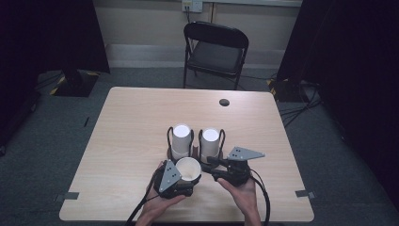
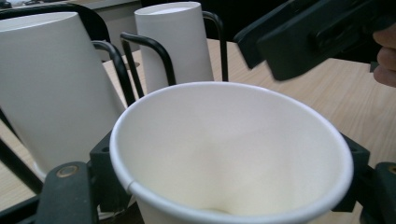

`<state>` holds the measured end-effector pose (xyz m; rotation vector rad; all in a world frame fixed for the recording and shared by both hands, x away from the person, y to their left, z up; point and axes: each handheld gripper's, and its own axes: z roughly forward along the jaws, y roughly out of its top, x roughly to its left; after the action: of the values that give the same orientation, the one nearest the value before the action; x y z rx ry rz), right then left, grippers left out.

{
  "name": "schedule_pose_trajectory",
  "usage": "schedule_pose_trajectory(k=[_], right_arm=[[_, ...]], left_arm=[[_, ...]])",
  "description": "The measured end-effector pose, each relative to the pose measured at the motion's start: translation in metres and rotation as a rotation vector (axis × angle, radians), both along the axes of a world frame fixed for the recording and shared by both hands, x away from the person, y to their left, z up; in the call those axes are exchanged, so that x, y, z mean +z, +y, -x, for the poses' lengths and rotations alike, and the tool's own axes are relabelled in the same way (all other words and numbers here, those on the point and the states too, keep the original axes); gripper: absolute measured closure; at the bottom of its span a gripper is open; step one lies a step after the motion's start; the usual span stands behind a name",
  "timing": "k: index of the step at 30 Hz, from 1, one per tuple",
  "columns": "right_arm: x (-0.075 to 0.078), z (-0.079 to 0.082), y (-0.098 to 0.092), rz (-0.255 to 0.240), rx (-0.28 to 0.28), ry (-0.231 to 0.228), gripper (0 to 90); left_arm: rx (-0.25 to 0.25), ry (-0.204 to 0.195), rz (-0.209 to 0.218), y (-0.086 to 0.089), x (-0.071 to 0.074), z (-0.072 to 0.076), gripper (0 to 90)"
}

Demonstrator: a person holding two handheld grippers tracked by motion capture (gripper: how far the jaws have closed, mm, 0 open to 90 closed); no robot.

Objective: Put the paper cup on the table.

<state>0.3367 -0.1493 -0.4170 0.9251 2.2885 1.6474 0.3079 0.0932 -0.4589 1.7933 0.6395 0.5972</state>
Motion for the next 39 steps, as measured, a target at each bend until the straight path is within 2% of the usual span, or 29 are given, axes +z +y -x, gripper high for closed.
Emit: schedule_pose_trajectory(k=[2,5,10,12,14,17,18,21,24,28,33,36,39], right_arm=[[0.0,0.001,-0.004,-0.022,-0.027,-0.018,58.0],[-0.001,0.002,-0.01,-0.037,-0.061,-0.033,54.1],[-0.004,0.006,-0.021,-0.059,-0.151,-0.075,42.1],[-0.006,0.007,-0.026,-0.073,-0.175,-0.073,39.0],[-0.008,0.009,-0.031,-0.072,-0.206,-0.097,33.4],[-0.012,0.01,-0.038,-0.076,-0.247,-0.109,28.6],[-0.014,0.011,-0.04,-0.073,-0.268,-0.119,27.1],[-0.018,0.013,-0.045,-0.017,-0.349,-0.133,22.1],[-0.024,0.015,-0.052,-0.029,-0.404,-0.128,14.7],[-0.032,0.018,-0.061,-0.004,-0.486,-0.134,14.0],[-0.04,0.02,-0.069,0.013,-0.541,-0.142,13.9],[-0.044,0.022,-0.072,0.029,-0.581,-0.159,13.8],[-0.049,0.021,-0.074,0.059,-0.605,-0.185,13.8]], left_arm=[[0.0,0.002,-0.007,0.003,0.001,-0.001,22.3],[0.005,0.005,0.008,0.008,0.003,-0.001,22.3],[0.031,0.016,0.028,0.016,0.004,-0.004,22.2],[0.037,0.025,0.042,0.02,0.004,-0.005,22.2],[0.046,0.027,0.052,0.024,0.005,-0.006,22.3],[0.056,0.027,0.069,0.03,0.006,-0.007,22.2],[0.059,0.026,0.071,0.032,0.007,-0.007,22.2],[0.067,0.02,0.075,0.037,0.009,-0.008,22.2],[0.061,0.018,0.082,0.045,0.01,-0.009,22.3],[0.08,0.02,0.086,0.054,0.012,-0.012,22.3],[0.126,0.021,0.121,0.066,0.016,-0.017,22.3],[0.15,0.015,0.122,0.072,0.018,-0.021,22.3],[0.184,0.024,0.17,0.08,0.019,-0.026,22.3]])
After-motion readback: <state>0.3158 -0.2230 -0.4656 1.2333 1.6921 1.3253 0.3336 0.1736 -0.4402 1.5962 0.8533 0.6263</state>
